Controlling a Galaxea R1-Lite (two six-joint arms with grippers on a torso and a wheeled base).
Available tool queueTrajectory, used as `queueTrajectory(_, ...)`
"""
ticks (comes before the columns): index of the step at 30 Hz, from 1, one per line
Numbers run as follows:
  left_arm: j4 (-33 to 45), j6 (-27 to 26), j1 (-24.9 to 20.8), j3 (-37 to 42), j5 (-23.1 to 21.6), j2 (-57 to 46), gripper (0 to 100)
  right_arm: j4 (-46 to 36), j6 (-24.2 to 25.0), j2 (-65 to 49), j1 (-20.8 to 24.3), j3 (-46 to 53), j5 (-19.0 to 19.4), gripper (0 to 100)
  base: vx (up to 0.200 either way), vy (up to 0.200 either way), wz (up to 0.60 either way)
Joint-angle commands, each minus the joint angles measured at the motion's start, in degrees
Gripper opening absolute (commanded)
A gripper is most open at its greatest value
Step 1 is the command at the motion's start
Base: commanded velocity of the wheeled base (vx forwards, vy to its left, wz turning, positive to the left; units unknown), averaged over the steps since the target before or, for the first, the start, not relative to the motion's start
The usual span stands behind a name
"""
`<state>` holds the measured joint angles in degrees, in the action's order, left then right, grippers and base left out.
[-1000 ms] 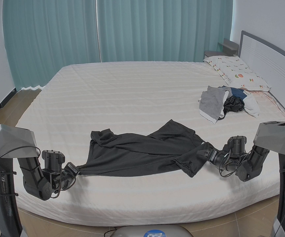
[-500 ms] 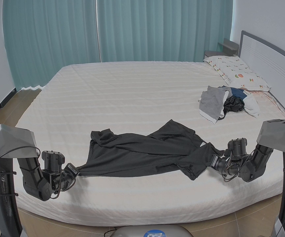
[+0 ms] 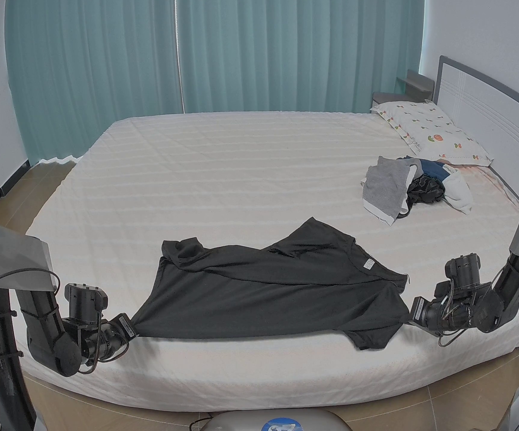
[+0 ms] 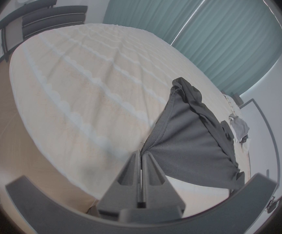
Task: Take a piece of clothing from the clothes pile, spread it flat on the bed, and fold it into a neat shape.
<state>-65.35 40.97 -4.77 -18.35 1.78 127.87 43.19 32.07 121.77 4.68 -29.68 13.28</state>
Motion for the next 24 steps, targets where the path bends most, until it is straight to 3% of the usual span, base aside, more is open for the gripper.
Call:
queueTrajectory(1, 1.81, -2.65, -0.07, 3.14, 0.68, -3.24, 0, -5.13, -1.93, -5.58, -0.11, 2.44, 0.00, 0, 0.000, 0.000, 0.00)
queueTrajectory(5, 5.41, -6.87, -0.51, 4.64, 0.77, -3.59, 0, -8.39, -4.65, -5.76, -0.11, 2.61, -0.18, 0, 0.000, 0.000, 0.00)
queueTrajectory(13, 10.33, -8.98, -0.51, 4.81, 0.77, -3.15, 0, -9.00, -4.92, -4.09, 1.56, 4.90, -0.44, 0, 0.000, 0.000, 0.00)
queueTrajectory(20, 9.81, -9.07, -0.59, 4.02, 0.86, -1.92, 0, -8.74, -5.00, -1.98, 1.47, 4.99, -0.88, 0, 0.000, 0.000, 0.00)
queueTrajectory(24, 9.54, -9.07, -0.33, 3.67, 0.86, -0.43, 0, -8.91, -7.73, -2.24, 1.56, 7.01, -1.32, 0, 0.000, 0.000, 0.00)
